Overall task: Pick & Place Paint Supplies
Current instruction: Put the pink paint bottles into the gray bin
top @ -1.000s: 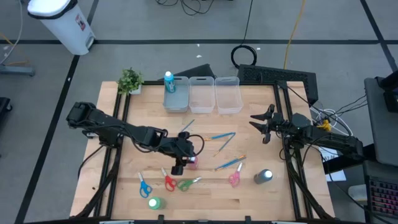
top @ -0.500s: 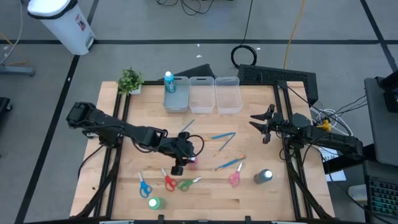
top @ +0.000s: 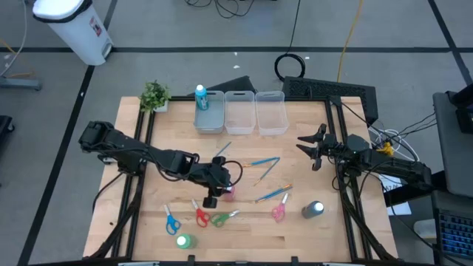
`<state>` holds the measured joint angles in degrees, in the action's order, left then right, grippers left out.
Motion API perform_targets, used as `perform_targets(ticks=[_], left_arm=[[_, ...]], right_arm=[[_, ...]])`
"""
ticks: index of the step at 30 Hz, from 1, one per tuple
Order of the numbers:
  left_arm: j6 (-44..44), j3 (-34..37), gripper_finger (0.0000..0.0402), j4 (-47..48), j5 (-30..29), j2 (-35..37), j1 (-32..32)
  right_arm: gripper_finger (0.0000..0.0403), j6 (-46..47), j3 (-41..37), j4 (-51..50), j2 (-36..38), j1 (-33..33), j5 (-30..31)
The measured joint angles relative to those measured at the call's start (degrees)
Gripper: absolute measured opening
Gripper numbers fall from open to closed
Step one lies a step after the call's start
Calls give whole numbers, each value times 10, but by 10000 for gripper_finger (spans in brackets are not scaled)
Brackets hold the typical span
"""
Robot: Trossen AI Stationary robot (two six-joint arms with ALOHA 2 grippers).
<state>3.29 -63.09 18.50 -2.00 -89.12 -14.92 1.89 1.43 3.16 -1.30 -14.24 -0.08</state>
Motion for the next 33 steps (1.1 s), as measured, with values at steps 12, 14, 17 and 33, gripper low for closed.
perform_targets(ticks=[12, 14, 17, 33], left_arm=[[33, 0, 132, -2, -16, 0, 8], [36, 0, 135, -2, -17, 0, 8], [45, 0, 128, 2, -17, 6, 8], [98, 0, 124, 51, -46, 108, 10]], right_arm=[[130, 0, 0, 0, 0, 0, 0], [130, 0, 0, 0, 0, 0, 0], [130, 0, 0, 0, 0, 0, 0], [130, 0, 0, 0, 0, 0, 0]])
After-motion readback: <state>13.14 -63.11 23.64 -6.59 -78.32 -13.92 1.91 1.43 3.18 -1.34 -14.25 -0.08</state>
